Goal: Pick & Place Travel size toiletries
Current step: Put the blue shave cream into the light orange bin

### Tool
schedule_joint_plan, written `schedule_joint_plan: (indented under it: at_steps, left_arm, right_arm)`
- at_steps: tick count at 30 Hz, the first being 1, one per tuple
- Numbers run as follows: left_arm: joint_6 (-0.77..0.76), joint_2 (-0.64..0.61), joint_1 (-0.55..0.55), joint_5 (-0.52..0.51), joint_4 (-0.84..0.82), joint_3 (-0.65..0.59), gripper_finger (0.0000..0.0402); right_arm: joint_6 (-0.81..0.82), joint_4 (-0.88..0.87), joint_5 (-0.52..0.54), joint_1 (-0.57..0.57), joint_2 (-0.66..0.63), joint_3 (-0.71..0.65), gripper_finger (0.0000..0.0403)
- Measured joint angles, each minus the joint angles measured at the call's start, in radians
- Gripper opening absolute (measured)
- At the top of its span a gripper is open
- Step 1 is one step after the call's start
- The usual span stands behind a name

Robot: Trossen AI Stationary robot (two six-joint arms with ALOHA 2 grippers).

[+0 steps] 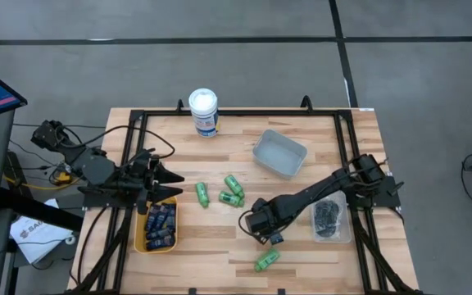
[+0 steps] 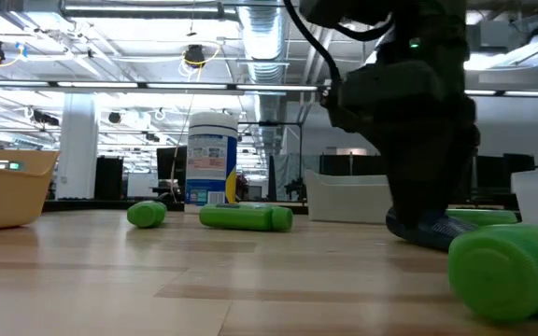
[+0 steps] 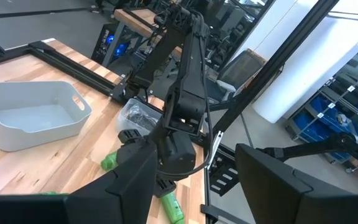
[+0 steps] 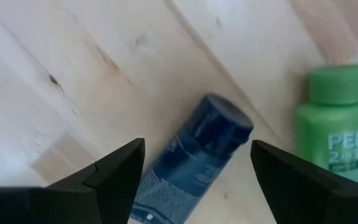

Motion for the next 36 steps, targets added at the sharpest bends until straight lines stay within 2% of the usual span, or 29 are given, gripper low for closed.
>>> schedule_joint_plan:
  at_steps: [6, 14, 28, 32, 36]
  left_arm:
    - [0.006, 0.0, 0.0, 0.0, 0.0, 0.0, 0.0214]
    - [0.009, 0.0, 0.0, -0.001, 0.0, 0.0, 0.0214]
    - [0.008, 0.0, 0.0, -0.002, 0.0, 0.0, 0.0214]
    - [0.009, 0.0, 0.0, -0.008, 0.0, 0.0, 0.0214]
    - [0.025, 0.0, 0.0, -0.028, 0.001, 0.0, 0.0214]
  right_arm:
    - [0.025, 0.059, 0.003, 0.001, -0.003, -0.061, 0.0286]
    - [0.02, 0.065, 0.008, -0.007, -0.004, -0.067, 0.0276]
    - [-0.082, 0.072, 0.008, -0.009, -0.009, -0.069, 0.0136]
    - [-0.112, 0.084, 0.009, -0.008, -0.043, -0.07, 0.0118]
    - [-0.138, 0.134, 0.012, -0.011, -0.098, -0.07, 0.0124]
